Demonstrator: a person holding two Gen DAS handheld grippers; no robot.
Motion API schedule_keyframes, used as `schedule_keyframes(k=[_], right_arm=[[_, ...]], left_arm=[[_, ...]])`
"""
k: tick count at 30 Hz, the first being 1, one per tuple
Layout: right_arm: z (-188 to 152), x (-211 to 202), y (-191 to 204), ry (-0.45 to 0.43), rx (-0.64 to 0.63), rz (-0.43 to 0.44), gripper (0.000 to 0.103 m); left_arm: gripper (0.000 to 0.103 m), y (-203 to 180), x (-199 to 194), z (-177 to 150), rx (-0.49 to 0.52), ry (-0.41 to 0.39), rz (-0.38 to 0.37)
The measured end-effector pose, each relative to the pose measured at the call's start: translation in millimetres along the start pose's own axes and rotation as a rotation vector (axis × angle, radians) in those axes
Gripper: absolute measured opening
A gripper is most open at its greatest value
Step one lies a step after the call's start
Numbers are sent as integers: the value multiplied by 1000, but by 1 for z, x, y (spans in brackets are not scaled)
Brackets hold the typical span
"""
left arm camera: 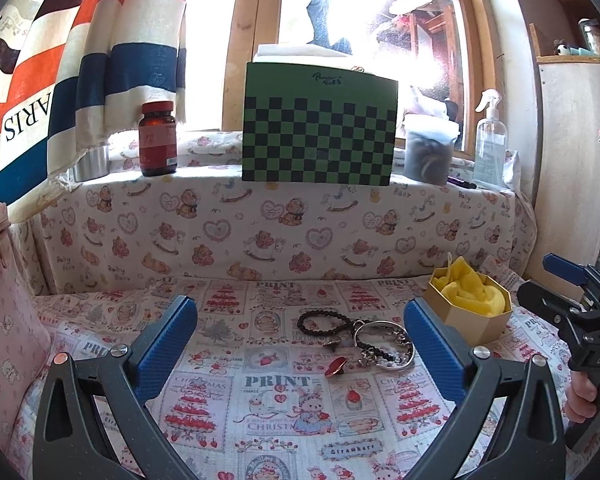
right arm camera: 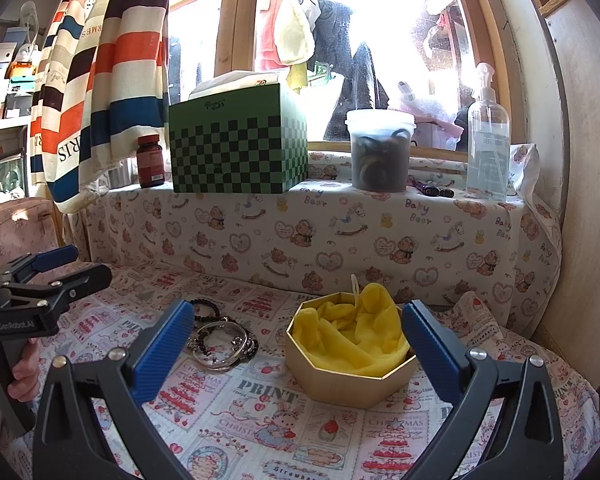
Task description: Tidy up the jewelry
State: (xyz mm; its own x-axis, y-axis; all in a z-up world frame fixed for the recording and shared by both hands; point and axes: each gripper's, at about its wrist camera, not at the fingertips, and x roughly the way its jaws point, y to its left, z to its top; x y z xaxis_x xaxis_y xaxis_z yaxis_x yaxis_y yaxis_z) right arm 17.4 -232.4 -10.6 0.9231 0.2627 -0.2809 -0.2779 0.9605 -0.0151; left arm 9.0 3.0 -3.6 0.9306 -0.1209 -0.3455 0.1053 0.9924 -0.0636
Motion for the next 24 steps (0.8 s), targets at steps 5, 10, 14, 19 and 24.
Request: schedule_keyframes(k=[5,10,14,19,24], right_arm=[[0,1,0,7,2,-4,103],[0,1,0,9,2,-7,103],[0,2,0,10,2,-4,103],[0,3,0,35,-1,-18,103],[1,3,-1,38,7,-20,103]], left_arm=[[102,5,3,0,-21,16,9],[102,7,5,0,-31,23,16],[102,6,7,0,-26,39,16],[102,10,8,0,-44,44,20],[102,9,8,0,-38,43,32]])
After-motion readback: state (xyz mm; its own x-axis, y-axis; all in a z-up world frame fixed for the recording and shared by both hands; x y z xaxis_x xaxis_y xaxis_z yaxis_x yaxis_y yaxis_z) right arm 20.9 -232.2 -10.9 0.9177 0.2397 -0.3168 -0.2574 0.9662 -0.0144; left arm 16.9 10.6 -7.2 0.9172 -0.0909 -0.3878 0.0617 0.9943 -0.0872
